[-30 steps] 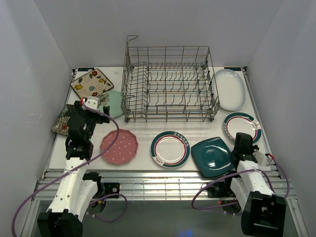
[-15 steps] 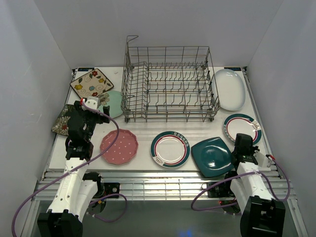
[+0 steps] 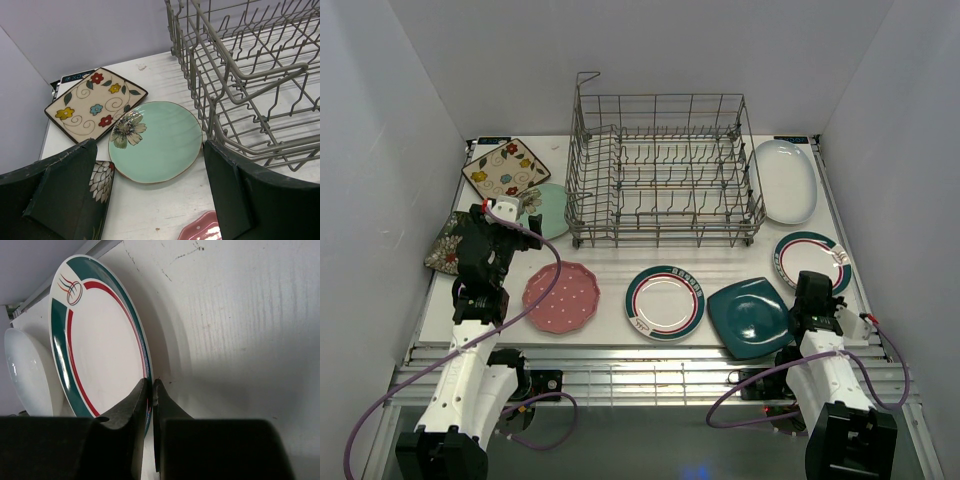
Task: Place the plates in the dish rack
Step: Pick up the plate at the center of the board.
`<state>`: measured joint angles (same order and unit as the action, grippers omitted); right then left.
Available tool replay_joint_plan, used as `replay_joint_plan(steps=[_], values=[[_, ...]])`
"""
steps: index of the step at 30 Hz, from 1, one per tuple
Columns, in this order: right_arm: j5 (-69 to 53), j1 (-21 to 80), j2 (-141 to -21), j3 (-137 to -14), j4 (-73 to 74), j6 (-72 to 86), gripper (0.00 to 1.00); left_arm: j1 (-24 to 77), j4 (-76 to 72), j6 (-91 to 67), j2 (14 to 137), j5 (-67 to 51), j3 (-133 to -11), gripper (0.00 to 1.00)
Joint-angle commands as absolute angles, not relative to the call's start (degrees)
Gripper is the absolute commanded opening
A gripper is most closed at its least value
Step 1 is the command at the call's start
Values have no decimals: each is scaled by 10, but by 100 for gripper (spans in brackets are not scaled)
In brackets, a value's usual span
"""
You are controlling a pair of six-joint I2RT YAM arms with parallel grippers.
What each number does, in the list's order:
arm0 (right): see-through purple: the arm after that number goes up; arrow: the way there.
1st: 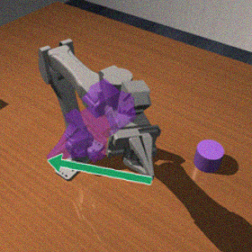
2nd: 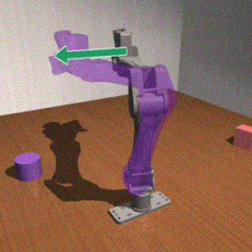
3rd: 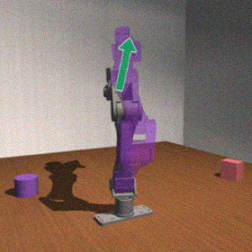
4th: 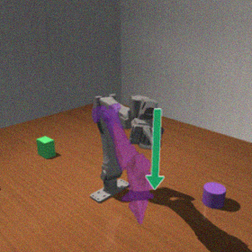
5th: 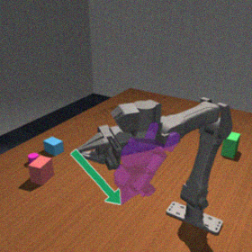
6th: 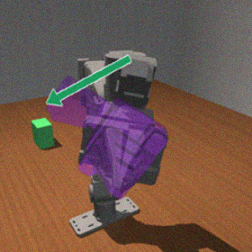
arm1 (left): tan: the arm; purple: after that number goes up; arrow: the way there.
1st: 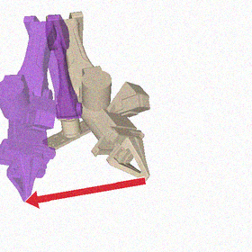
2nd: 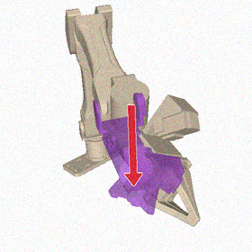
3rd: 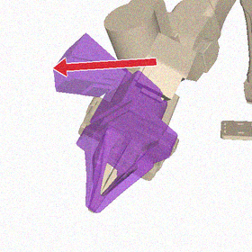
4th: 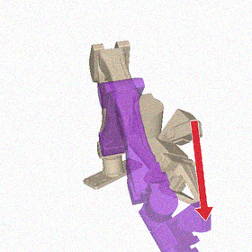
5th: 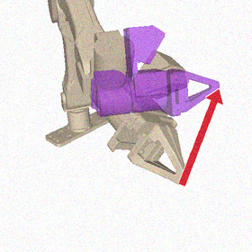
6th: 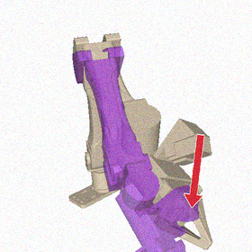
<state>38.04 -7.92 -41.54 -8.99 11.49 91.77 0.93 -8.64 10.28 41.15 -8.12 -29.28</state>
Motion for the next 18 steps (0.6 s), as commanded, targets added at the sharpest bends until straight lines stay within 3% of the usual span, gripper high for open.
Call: replay_joint_plan(steps=[1, 18], values=[[422, -83, -410, -108, 157, 900, 8, 9, -91, 103, 398, -86, -294, 98], [439, -83, -388, -170, 219, 835, 8, 9, -87, 101, 398, -87, -297, 98]])
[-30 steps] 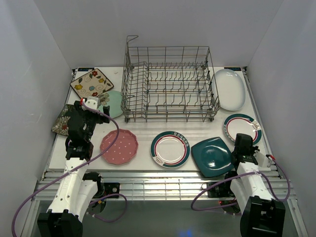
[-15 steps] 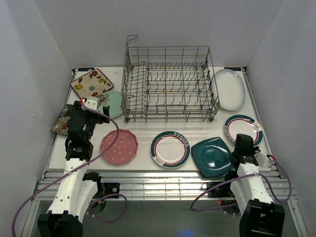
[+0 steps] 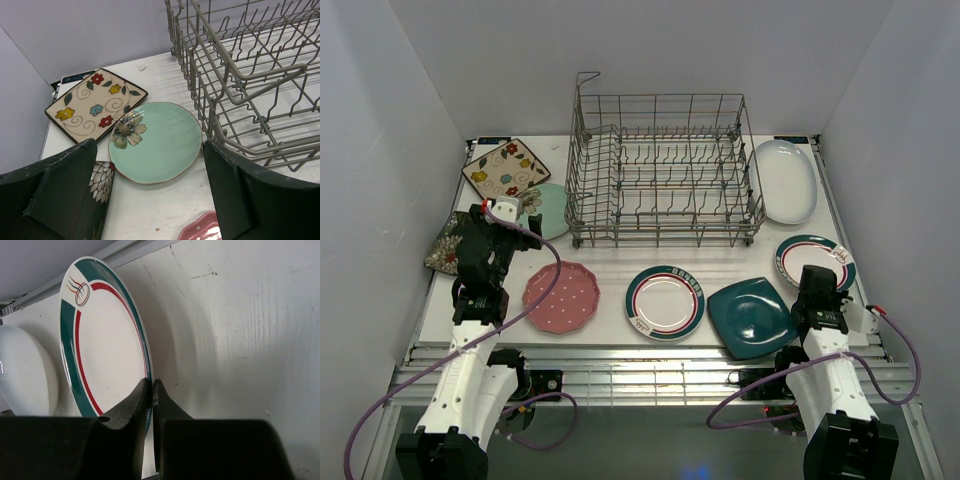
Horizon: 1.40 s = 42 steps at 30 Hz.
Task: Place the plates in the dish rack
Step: Pick up the plate at the center of the board.
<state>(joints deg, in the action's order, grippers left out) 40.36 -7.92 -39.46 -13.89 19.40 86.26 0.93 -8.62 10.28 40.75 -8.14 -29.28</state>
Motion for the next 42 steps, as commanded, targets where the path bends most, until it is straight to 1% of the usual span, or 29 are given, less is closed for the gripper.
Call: replay_joint_plan(steps=[1, 14, 23, 42], values=[[440, -83, -388, -172, 219, 831, 8, 9, -87, 102, 399, -87, -297, 98], [438, -83, -370, -228, 232, 753, 8, 9, -83, 101, 398, -90, -300, 98], [445, -83, -379, -274, 244, 696, 8, 9, -81, 100, 399, -94, -303, 98], [435, -83, -379, -350, 272, 621, 8, 9, -76, 98, 410, -96, -308, 98]])
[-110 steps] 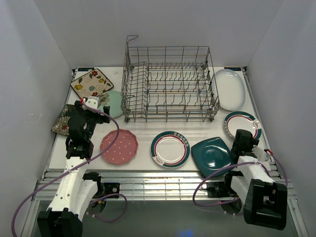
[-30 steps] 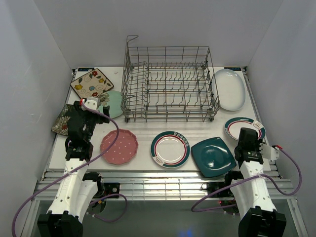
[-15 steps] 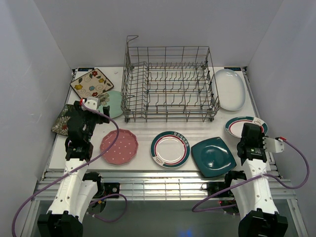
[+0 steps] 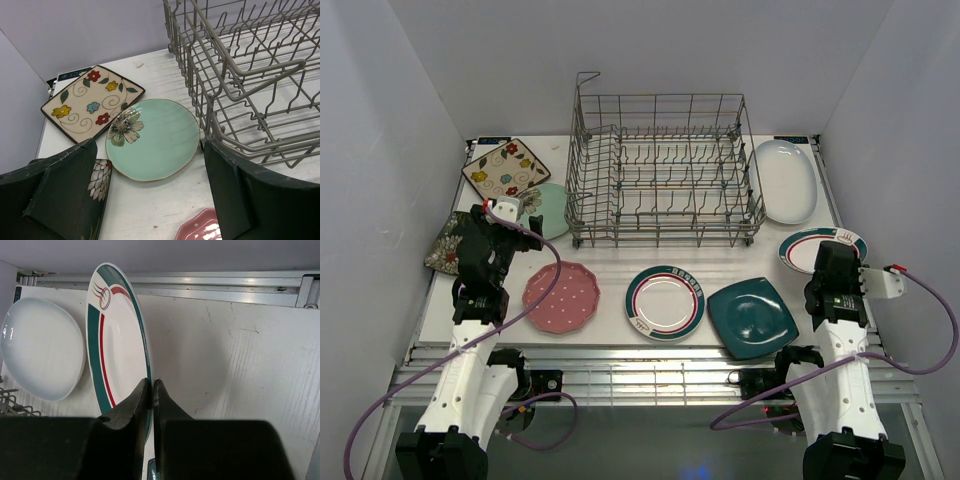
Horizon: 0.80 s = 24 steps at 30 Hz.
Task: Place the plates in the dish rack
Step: Pick up the plate at the center of the board.
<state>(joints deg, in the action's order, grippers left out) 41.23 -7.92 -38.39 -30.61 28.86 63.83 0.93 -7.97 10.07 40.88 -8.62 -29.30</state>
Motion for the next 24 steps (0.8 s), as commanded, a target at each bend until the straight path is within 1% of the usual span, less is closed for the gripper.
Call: replay_joint_plan(steps=[1, 4, 24], values=[[439, -83, -381, -359, 272, 617, 8, 9, -77, 98, 410, -95, -308, 98], [446, -83, -377, -375, 285, 599, 8, 9, -78, 98, 410, -93, -307, 98], [410, -83, -393, -452, 220, 439, 8, 9, -77, 100, 405, -91, -306, 98]])
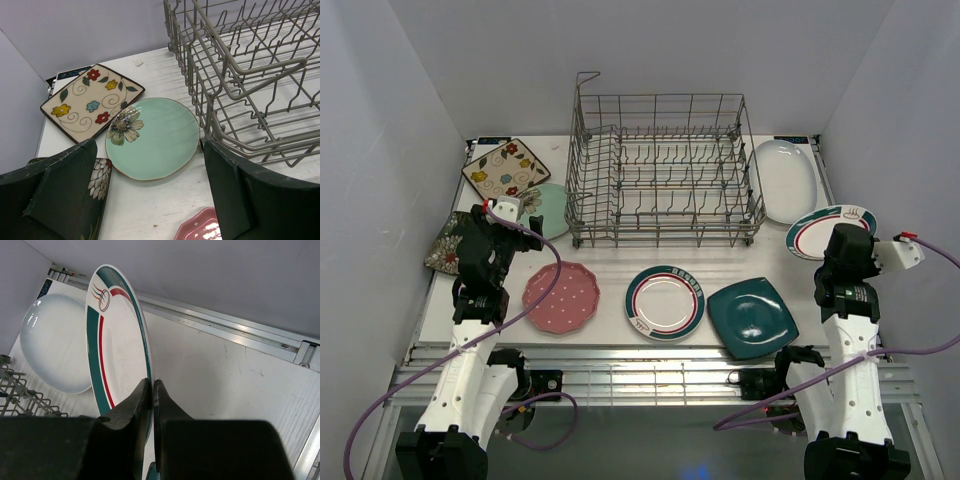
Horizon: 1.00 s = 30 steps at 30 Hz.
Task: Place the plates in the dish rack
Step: Pick up the plate at the center of the board, then insert the plate into the dish rack.
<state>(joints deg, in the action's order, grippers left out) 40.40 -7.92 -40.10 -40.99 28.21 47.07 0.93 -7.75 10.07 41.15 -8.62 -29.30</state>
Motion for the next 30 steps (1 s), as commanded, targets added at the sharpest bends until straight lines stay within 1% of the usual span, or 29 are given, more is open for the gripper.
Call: replay_joint_plan(steps=[1, 9, 24, 30], values=[[405, -83, -395, -462, 221, 433, 8, 9, -77, 99, 404, -91, -306, 98], [372, -82, -398, -499, 206, 377, 8, 9, -76, 100, 408, -91, -308, 98], [280, -82, -405, -530, 149, 329, 8, 9, -76, 100, 408, -87, -309, 98], [239, -82, -421, -569, 145, 309, 8, 9, -76, 98, 412, -91, -310, 98]])
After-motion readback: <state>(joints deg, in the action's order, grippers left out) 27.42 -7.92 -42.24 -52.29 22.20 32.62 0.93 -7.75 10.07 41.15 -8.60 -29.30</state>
